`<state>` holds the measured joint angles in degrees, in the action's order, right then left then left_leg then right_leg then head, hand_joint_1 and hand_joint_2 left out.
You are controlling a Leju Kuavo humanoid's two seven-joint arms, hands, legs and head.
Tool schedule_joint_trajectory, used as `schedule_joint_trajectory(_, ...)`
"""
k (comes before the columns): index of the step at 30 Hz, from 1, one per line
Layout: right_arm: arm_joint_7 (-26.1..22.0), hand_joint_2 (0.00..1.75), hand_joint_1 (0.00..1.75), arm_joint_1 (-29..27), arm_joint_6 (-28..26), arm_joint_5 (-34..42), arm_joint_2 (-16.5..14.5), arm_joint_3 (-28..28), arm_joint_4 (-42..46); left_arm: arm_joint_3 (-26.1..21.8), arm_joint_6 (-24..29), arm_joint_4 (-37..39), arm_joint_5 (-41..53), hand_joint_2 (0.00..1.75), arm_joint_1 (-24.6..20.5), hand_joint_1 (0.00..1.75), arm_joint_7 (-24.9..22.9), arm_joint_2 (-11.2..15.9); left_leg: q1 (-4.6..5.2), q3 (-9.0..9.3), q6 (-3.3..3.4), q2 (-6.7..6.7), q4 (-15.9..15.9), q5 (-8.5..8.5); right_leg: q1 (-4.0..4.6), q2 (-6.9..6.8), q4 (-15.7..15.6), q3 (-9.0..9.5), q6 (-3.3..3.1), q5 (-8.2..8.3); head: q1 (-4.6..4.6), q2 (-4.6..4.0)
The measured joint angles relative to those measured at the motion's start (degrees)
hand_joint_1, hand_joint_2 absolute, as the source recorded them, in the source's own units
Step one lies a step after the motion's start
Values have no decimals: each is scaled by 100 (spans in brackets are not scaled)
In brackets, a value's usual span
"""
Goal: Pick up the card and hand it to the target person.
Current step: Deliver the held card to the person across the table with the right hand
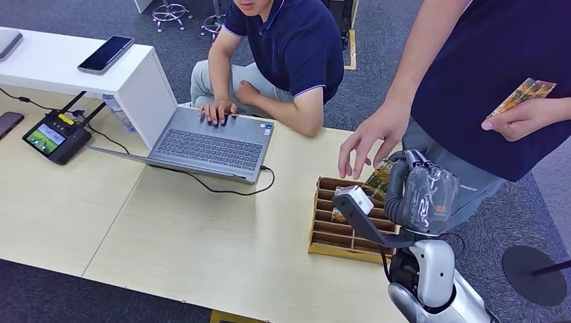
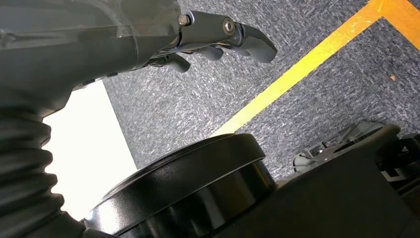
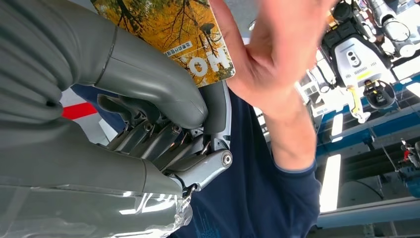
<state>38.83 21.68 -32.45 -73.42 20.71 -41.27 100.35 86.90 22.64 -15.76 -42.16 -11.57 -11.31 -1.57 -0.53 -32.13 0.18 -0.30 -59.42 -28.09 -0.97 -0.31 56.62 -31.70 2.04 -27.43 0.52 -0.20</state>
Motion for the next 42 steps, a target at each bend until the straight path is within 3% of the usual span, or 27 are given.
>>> schedule_joint_trajectory(3,-2,175,171,0,-18,13,7,0,18,0,-1,0,0,175,0,0,1,0,0,0,0,0,0,0,0,0,0,0,0,0,0,0)
schedule_joint_trajectory(7,-15,175,175,-2,-43,35,8,0,22,1,-82,0,-1,0,14,0,73,1,0,1,0,0,0,0,0,1,0,-1,0,0,1,0)
schedule_joint_trajectory(9,-28,175,175,-5,-60,40,8,0,22,3,-169,0,0,87,45,0,136,1,0,1,0,0,0,0,0,1,0,-2,0,0,1,0)
schedule_joint_trajectory(10,-33,175,166,-7,-69,42,8,0,22,3,-194,1,0,87,56,0,157,1,0,0,0,0,0,0,0,0,0,-2,0,0,1,0)
schedule_joint_trajectory(11,-36,175,124,-10,-80,43,8,0,22,3,-204,1,0,87,61,0,172,1,0,0,0,-1,0,0,0,-1,0,-2,0,0,0,0)
schedule_joint_trajectory(13,-38,175,37,-18,-106,44,8,-1,22,3,-190,2,-5,0,67,0,183,1,0,0,0,-1,0,0,0,-1,0,-1,0,0,0,0)
schedule_joint_trajectory(14,-39,175,2,-24,-118,45,8,-1,22,3,-179,2,-12,0,76,0,183,0,0,0,0,-1,0,0,0,1,0,-2,0,0,0,0)
schedule_joint_trajectory(22,-6,175,0,-74,-192,102,9,7,22,2,-190,2,-34,0,128,0,110,4,0,0,0,1,0,0,0,3,-1,-3,0,0,1,0)
schedule_joint_trajectory(25,-57,175,0,-132,-400,548,10,28,23,2,-173,2,-77,0,149,0,113,8,0,1,0,1,0,0,0,3,-1,-2,0,0,1,0)
schedule_joint_trajectory(30,-693,175,0,-386,-737,2215,8,105,64,0,-113,4,-205,0,198,0,162,20,0,0,0,1,0,0,0,2,-1,-3,0,0,0,0)
schedule_joint_trajectory(38,-2791,175,0,-1127,-695,6221,-11,424,83,-2,-60,5,-417,0,256,0,178,55,0,-1,0,-1,1,-1,0,-1,-2,-4,0,-1,1,0)
schedule_joint_trajectory(42,-3490,175,0,-1485,-357,7665,87,536,62,-5,-37,8,-445,0,268,0,172,70,0,-1,0,-1,1,-1,0,-1,-2,-4,0,-1,0,0)
